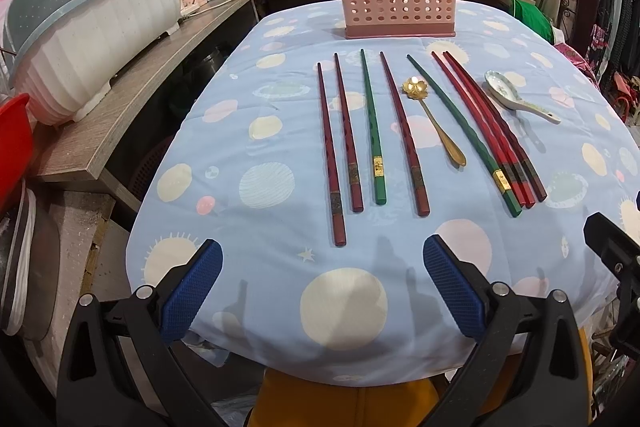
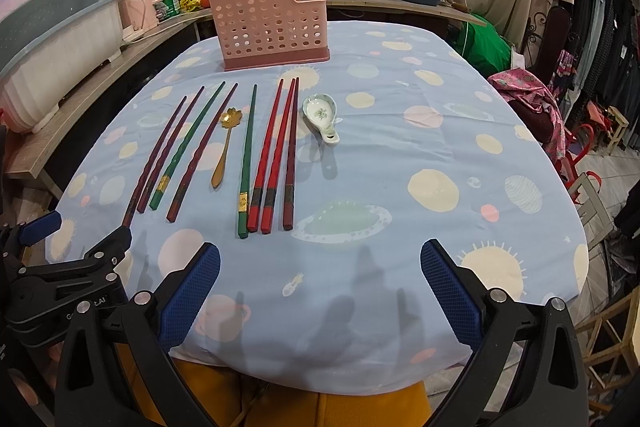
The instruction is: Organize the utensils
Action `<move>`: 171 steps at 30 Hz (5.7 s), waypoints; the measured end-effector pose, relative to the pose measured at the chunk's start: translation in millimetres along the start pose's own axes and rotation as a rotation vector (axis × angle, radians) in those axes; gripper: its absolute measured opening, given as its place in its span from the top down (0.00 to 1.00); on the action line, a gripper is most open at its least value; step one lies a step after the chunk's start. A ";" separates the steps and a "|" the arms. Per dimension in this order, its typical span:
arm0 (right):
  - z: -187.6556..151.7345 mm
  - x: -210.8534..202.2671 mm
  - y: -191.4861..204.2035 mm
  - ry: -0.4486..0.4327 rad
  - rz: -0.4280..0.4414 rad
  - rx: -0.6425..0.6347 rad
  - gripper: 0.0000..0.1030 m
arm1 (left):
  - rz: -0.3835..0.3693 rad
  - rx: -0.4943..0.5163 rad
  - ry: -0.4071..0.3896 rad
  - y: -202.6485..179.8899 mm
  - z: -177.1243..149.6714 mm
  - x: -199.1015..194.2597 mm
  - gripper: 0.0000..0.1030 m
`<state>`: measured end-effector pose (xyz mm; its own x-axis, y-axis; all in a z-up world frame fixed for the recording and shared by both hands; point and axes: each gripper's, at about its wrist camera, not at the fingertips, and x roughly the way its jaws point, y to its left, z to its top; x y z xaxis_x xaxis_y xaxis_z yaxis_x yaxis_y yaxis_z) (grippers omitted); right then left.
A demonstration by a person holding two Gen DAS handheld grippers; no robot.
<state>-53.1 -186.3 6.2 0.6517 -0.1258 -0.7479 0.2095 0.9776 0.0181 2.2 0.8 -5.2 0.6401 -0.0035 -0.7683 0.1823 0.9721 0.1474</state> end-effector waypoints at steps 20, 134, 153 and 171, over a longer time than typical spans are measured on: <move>-1.0 0.9 0.2 0.000 0.001 0.000 0.07 | 0.000 -0.003 0.005 1.1 -4.8 2.7 0.07; 70.7 112.1 -32.8 0.108 0.209 0.136 0.82 | -0.173 -0.113 0.107 33.7 34.5 66.3 0.92; 59.7 98.8 -22.1 0.058 0.139 0.069 0.92 | -0.200 -0.120 0.090 36.8 31.7 64.8 0.93; 109.5 60.6 -48.7 -0.072 0.139 0.113 0.94 | -0.190 -0.132 -0.072 57.4 94.8 18.4 0.93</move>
<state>56.0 -259.9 32.7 0.7299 -0.0069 -0.6835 0.1918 0.9619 0.1951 95.2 34.3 48.3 0.6564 -0.2011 -0.7271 0.2084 0.9746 -0.0814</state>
